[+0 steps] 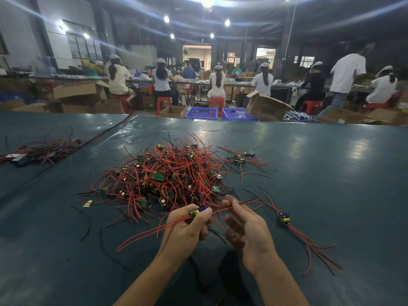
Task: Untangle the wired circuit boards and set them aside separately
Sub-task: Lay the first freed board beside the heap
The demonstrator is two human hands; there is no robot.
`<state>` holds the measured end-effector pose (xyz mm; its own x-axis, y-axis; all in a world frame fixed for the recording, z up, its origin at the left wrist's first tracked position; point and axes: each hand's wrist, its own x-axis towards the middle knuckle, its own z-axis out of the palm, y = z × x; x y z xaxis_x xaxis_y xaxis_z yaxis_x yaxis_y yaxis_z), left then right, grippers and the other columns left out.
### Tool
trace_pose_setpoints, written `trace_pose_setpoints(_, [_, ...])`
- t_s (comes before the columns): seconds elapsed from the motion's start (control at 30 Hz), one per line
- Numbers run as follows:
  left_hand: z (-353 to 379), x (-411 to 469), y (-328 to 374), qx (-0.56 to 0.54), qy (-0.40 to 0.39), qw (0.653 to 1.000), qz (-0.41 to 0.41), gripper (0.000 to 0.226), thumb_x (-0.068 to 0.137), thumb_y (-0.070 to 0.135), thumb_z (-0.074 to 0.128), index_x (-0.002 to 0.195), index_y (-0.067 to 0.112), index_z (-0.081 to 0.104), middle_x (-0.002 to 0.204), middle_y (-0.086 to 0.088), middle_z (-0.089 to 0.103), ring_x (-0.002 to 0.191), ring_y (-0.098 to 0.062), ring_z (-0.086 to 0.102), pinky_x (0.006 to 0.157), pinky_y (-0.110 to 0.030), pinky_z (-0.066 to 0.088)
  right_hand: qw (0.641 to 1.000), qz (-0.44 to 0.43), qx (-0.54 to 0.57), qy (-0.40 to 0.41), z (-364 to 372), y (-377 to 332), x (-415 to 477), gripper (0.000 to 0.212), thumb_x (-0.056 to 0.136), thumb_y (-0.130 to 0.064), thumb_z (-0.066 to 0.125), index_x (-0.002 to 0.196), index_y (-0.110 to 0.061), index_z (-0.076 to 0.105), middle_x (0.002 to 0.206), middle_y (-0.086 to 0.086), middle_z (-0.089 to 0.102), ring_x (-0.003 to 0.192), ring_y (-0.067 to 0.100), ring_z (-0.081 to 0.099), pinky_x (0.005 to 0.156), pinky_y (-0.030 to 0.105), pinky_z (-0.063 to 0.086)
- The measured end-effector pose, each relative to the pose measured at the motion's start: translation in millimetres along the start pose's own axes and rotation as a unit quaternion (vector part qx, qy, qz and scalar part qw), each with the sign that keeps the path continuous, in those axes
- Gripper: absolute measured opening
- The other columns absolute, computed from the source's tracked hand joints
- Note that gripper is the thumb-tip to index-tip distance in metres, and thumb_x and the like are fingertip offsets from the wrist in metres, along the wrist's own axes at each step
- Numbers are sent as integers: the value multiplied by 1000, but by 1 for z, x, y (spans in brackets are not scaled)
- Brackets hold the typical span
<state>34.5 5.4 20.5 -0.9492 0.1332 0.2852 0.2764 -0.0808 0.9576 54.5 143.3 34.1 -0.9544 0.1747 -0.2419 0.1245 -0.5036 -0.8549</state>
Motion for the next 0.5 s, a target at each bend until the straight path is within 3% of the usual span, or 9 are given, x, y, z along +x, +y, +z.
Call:
trace_pose_setpoints(0.17, [3,-1,2,-3,-6,1000,-6,31,91,9,60,61,2,59,46,-7,49,44,-14,46,49,-20,42,998,-19,39,41,-9,-2,6,19,96,-21,57,109,-16,71,93,-1,78,57,3,64,40,16,38])
trace_pose_setpoints(0.33, [2,-2,2,-1,-16,1000,-4,32,90,14,65,59,6,61,47,-7,51,44,-14,48,50,-20,42,993,-39,85,71,-9,-3,6,18,96,-17,55,109,-13,68,82,8,77,42,6,54,34,18,36])
trace_pose_setpoints(0.5, [2,-2,5,-65,-38,996,-37,28,76,34,65,62,11,65,54,-10,55,48,-18,52,49,-23,45,993,-78,65,52,-6,-2,2,25,100,-34,51,112,-22,69,92,5,78,51,6,60,40,17,41])
